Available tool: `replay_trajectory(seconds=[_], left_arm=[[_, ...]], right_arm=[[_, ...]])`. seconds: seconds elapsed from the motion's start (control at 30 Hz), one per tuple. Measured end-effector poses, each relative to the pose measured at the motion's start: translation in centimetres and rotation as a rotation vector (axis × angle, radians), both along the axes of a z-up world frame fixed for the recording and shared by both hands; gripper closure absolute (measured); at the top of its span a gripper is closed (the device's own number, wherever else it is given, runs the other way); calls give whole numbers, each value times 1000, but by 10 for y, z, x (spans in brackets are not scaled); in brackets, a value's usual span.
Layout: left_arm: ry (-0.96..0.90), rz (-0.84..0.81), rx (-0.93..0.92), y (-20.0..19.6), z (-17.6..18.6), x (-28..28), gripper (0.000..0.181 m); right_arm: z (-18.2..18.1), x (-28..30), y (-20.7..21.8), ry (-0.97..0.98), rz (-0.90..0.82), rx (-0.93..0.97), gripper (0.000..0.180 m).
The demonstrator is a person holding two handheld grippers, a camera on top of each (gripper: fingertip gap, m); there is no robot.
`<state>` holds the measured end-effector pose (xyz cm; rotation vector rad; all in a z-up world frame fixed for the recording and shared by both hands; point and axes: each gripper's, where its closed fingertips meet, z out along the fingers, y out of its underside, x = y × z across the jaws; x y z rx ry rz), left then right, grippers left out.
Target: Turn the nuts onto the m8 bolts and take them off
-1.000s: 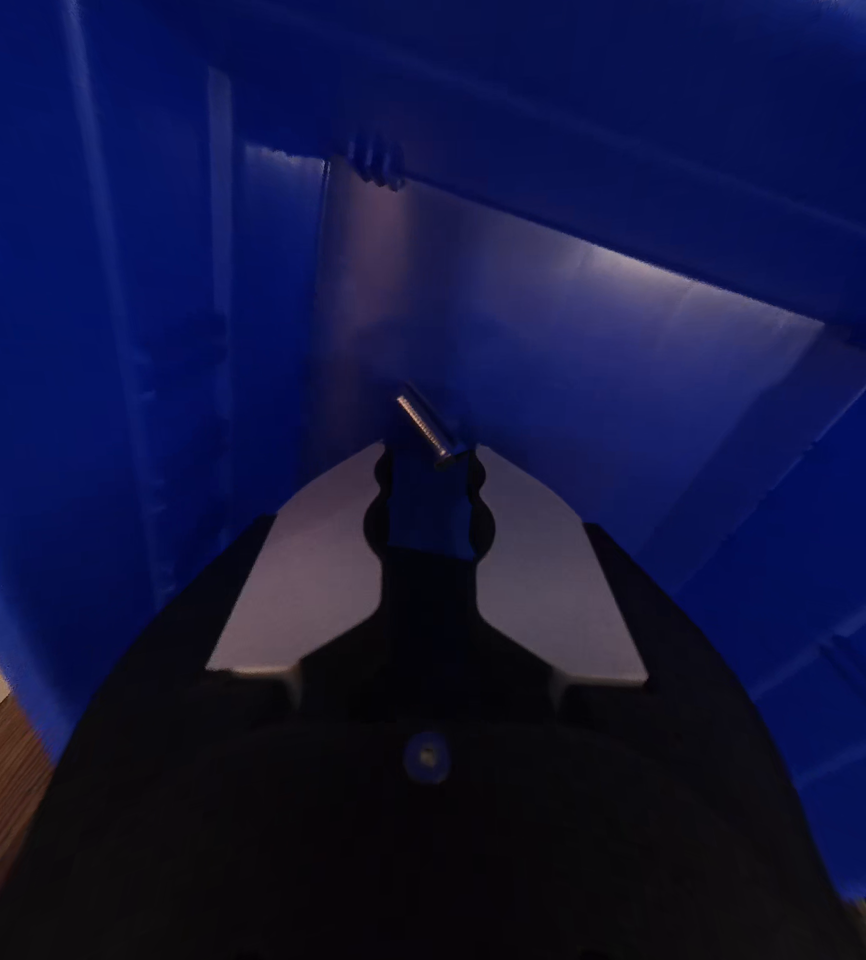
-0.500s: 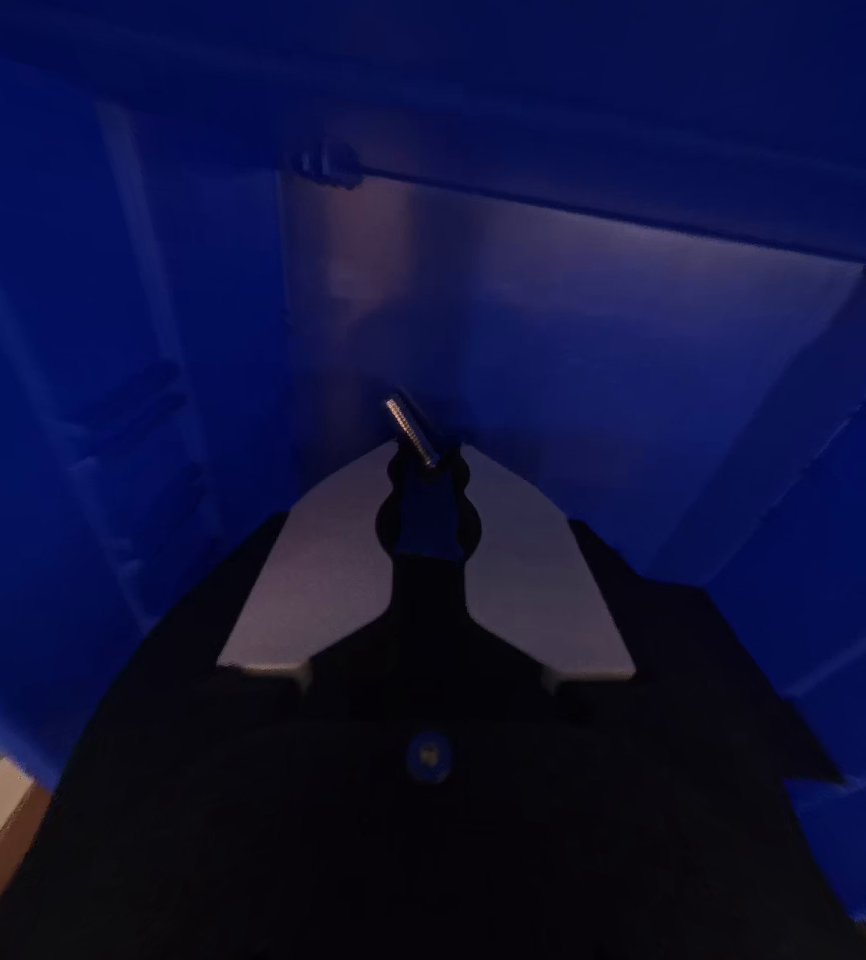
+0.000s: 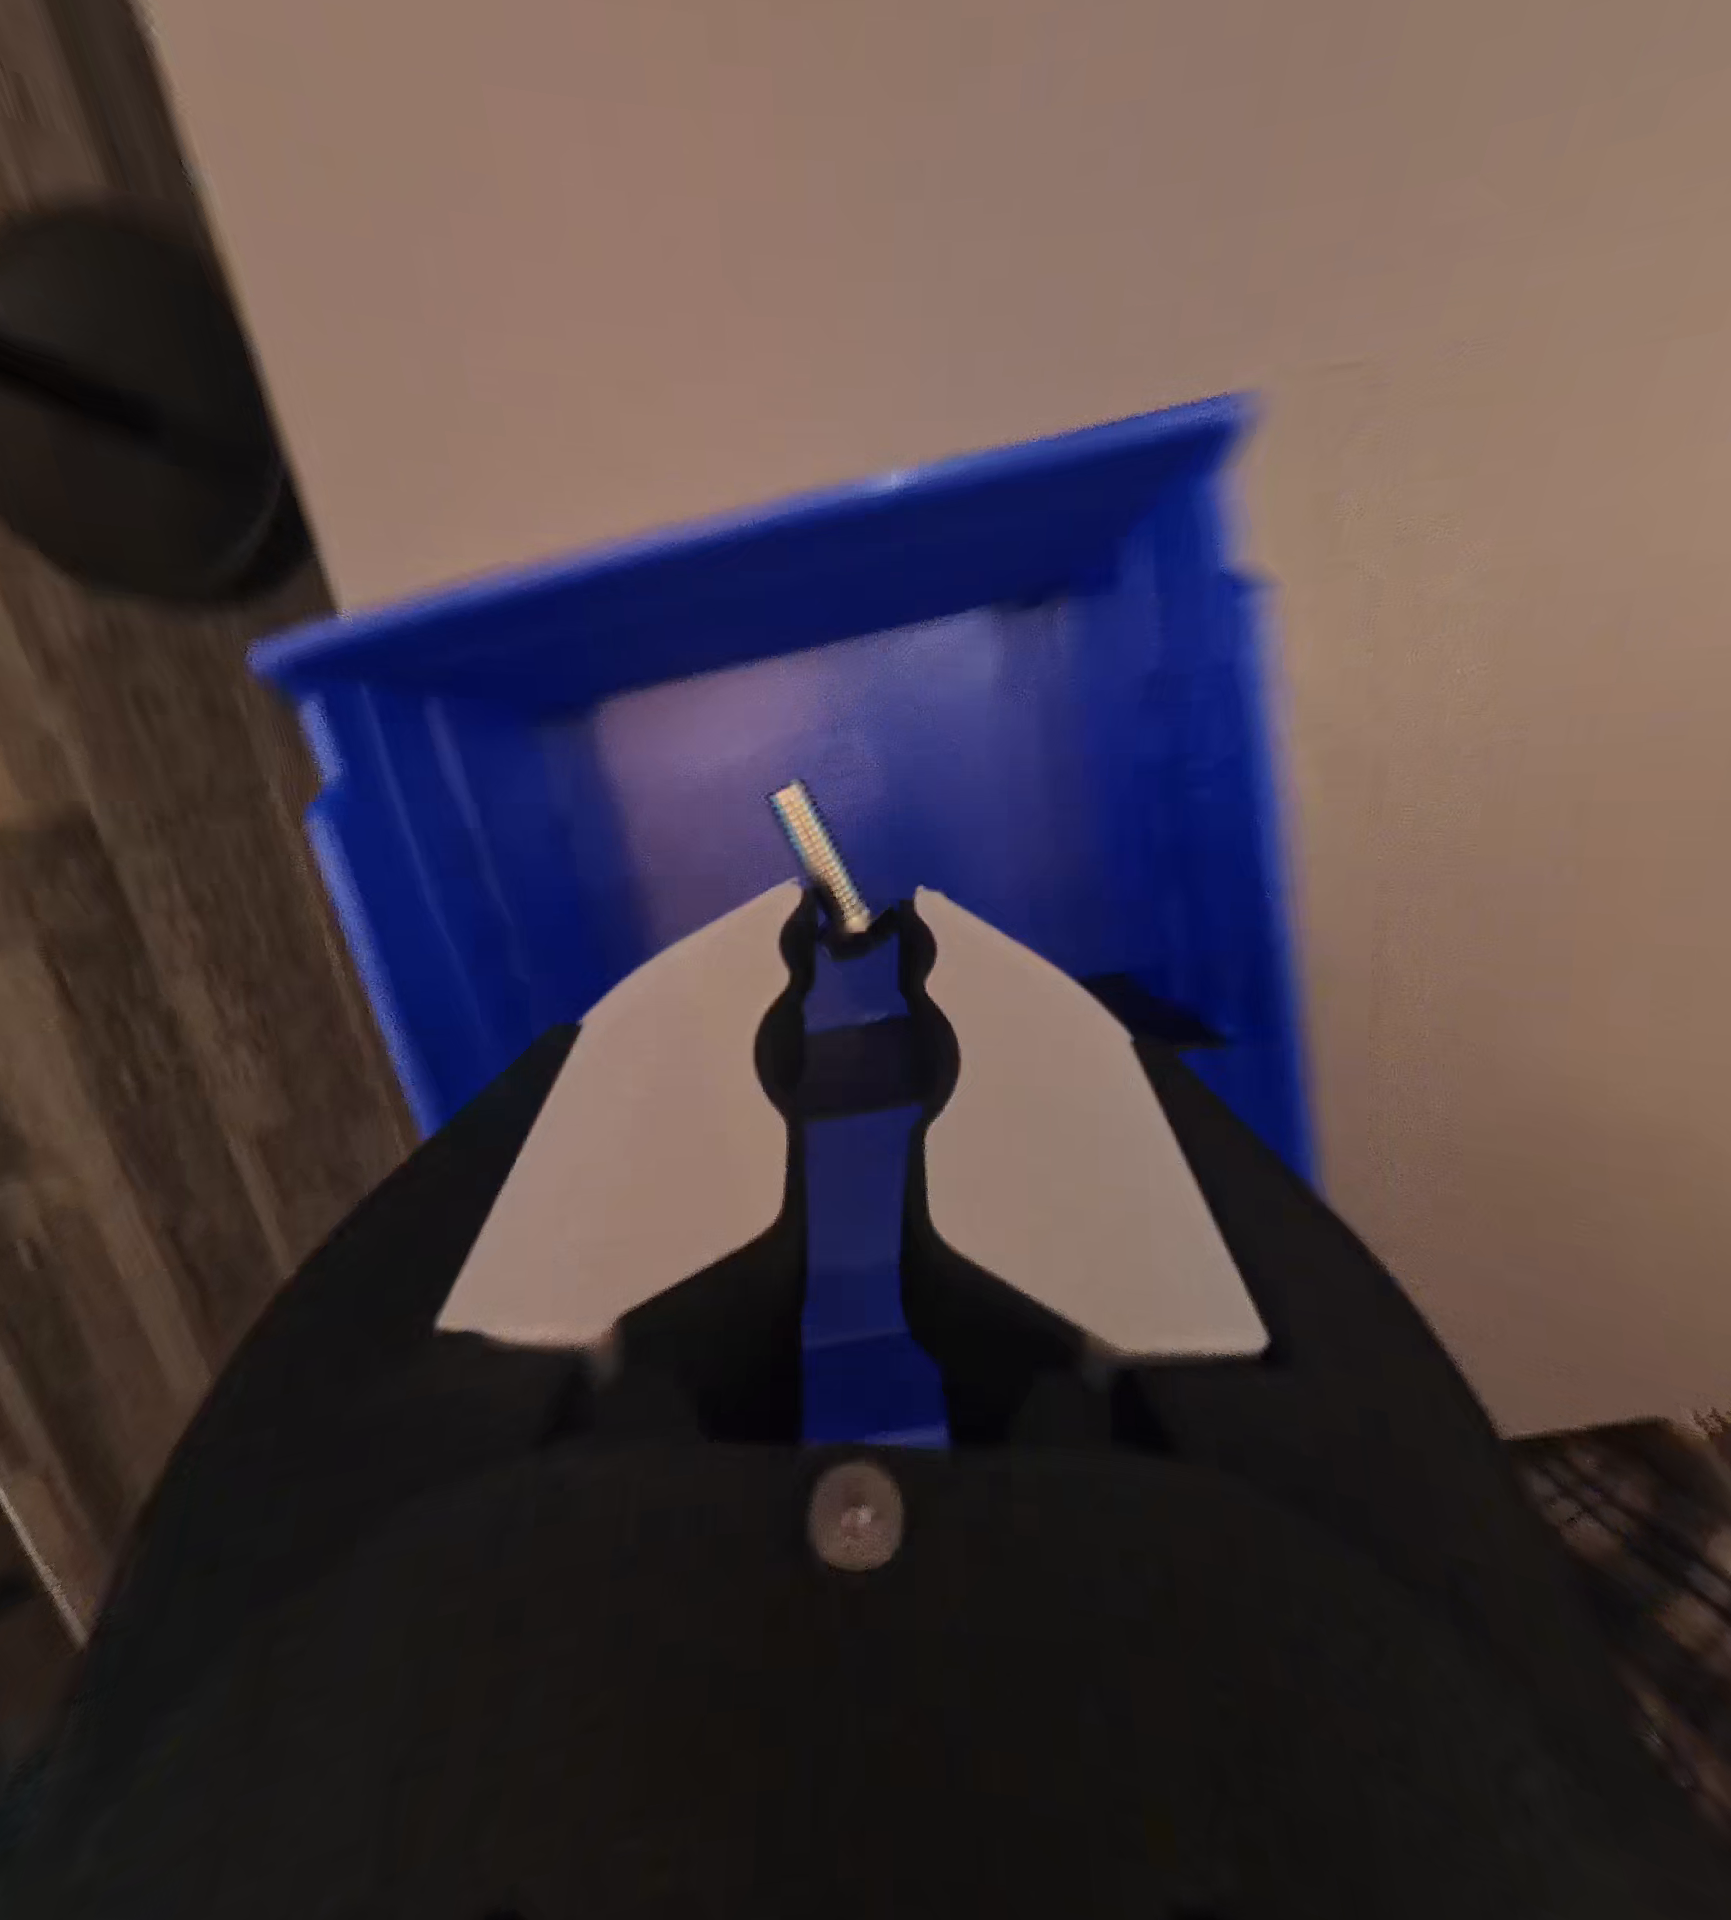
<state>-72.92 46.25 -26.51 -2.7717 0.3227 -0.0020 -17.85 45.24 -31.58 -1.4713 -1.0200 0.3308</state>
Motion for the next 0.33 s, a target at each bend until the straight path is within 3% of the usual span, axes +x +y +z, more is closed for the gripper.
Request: replay_trajectory(seconds=[0.03,0.17,0.33], left_arm=[[-12,-70,42,0,14,23,166],[-55,-390,125,-9,40,140,166],[-3,-819,-12,-36,-24,287,166]], right_arm=[[0,1,1,4,-1,-4,99],[0,2,2,28,-3,-13,99],[2,7,4,61,-5,-23,101]])
